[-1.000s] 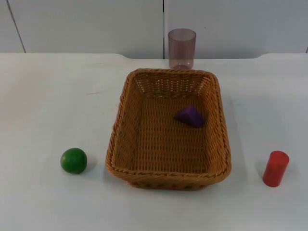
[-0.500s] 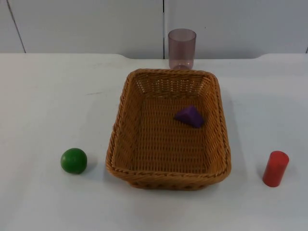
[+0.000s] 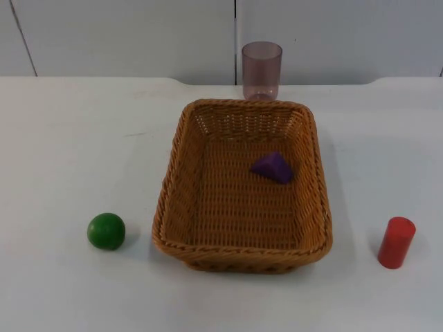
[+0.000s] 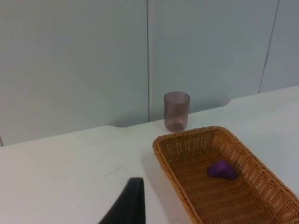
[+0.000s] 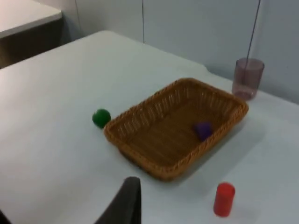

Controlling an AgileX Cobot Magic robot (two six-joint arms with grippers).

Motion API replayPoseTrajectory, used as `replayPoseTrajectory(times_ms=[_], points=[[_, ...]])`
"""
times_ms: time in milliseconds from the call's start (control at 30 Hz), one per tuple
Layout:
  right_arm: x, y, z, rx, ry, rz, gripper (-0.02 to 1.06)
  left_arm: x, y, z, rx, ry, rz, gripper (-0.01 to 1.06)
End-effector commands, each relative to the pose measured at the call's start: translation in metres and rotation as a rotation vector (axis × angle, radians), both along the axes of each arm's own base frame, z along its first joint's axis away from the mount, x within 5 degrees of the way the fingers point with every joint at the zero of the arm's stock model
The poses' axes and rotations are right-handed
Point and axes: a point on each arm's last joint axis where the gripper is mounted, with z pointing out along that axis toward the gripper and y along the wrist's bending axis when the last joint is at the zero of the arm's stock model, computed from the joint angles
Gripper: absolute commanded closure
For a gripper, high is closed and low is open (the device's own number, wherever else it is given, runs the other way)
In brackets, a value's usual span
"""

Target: Pick up the basket with the left hand and place the triangular block into the basket with the right hand.

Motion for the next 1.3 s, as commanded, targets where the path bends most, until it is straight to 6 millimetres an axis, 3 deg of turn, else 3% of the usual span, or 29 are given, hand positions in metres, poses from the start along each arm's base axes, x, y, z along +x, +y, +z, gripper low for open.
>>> replayPoseTrajectory(times_ms=[0, 67, 333, 733, 967, 1267], points=[[-0.001, -0.001, -0.011, -0.021, 0.038, -0.001, 0.09, -0.010, 0.005, -0.006, -0.001, 0.007, 0.028, 0.00], [-0.001, -0.001, -0.018, -0.051, 0.097, 0.000, 0.09, -0.018, 0.009, -0.011, 0.005, 0.017, 0.061, 0.00], [0.007, 0.005, -0.038, -0.093, 0.145, -0.004, 0.09, -0.019, 0.014, -0.025, 0.053, 0.149, 0.102, 0.00], [0.007, 0.005, -0.038, -0.093, 0.145, -0.004, 0.09, -0.018, 0.024, -0.032, 0.142, 0.201, 0.201, 0.00], [0.007, 0.005, -0.038, -0.093, 0.145, -0.004, 0.09, -0.015, 0.031, -0.041, 0.112, 0.267, 0.296, 0.00], [0.007, 0.005, -0.038, -0.093, 0.145, -0.004, 0.09, -0.015, 0.030, -0.045, 0.102, 0.294, 0.290, 0.00]])
